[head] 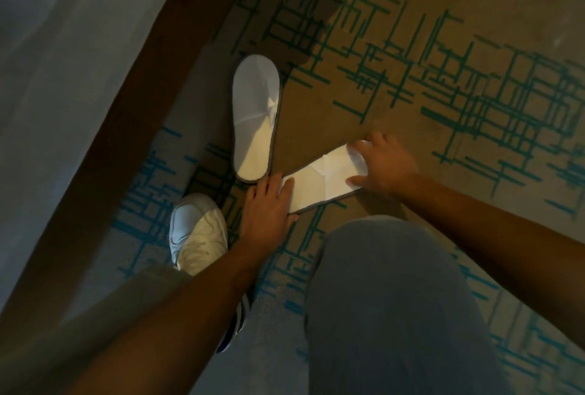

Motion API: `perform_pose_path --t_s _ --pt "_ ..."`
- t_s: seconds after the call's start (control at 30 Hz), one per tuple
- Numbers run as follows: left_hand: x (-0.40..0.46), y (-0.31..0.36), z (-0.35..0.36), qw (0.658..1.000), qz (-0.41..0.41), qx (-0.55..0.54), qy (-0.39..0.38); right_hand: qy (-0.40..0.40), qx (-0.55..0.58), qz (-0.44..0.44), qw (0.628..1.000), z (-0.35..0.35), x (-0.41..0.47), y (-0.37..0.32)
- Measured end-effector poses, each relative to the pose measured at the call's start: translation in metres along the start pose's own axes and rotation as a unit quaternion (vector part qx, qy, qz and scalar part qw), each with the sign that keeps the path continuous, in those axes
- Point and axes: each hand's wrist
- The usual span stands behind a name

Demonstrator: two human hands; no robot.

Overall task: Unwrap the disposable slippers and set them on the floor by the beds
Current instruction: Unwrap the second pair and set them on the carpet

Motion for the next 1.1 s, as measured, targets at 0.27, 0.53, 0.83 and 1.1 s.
perform_pose_path --t_s 0.27,0.53,0.83,1.1 --pt "-0.004 -0.012 0.001 0.999 0.025 -0.036 0.007 0.099 -0.019 -0.117 0.988 -0.074 0.08 -0.026" --pt "-0.009 -0.021 0.014 0.996 0.04 -0.076 0.001 0.083 -0.101 -0.236 0.963 -0.074 0.158 -0.101" --pt "-0.015 -0.016 0.015 0.994 0.012 -0.108 0.018 0.046 -0.074 -0.243 0.966 -0.049 0.163 -0.109" --pt "-0.017 -0.014 0.015 0.997 0.006 -0.081 0.012 0.053 -0.077 -0.13 0.987 -0.048 0.132 -0.056"
Point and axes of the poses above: each hand's wrist, its own x-axis towards the middle knuckle, its own z-axis out of the palm, y = z × x, and after that the axes turned 11 degrees about y, right-handed
